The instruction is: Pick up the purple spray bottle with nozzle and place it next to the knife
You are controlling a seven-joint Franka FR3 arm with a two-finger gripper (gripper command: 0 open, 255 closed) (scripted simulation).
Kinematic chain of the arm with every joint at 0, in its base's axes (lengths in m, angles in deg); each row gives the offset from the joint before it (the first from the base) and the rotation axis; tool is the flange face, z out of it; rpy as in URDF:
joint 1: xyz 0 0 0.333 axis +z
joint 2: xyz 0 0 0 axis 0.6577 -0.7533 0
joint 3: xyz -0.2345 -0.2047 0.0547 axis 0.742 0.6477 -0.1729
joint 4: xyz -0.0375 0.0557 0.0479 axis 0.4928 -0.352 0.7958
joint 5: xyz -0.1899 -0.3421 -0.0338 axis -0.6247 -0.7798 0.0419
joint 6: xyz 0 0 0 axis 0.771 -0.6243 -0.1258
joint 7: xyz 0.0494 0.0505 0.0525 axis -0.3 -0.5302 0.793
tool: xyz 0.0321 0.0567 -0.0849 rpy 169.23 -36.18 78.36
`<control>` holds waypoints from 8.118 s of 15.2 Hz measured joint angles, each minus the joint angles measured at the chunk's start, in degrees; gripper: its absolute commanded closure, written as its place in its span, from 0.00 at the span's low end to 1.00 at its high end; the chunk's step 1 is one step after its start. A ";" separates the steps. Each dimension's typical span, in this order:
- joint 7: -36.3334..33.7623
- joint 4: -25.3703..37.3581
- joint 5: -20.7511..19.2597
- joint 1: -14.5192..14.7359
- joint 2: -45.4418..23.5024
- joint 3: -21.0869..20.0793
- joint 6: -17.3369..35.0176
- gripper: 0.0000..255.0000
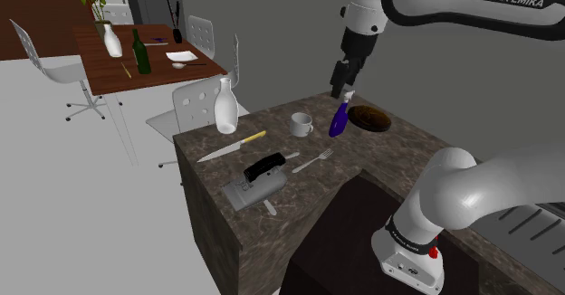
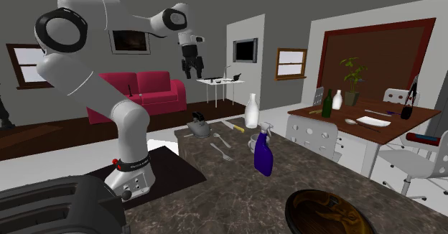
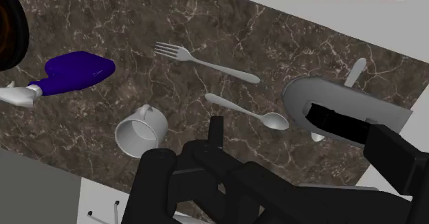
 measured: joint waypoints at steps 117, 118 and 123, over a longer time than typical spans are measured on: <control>88.98 49.65 -1.63 15.29 -35.93 53.36 -0.72 1.00; 88.17 49.75 -2.12 15.61 -35.48 52.65 -1.20 1.00; 80.05 46.56 -6.45 17.92 -31.26 46.30 -1.96 1.00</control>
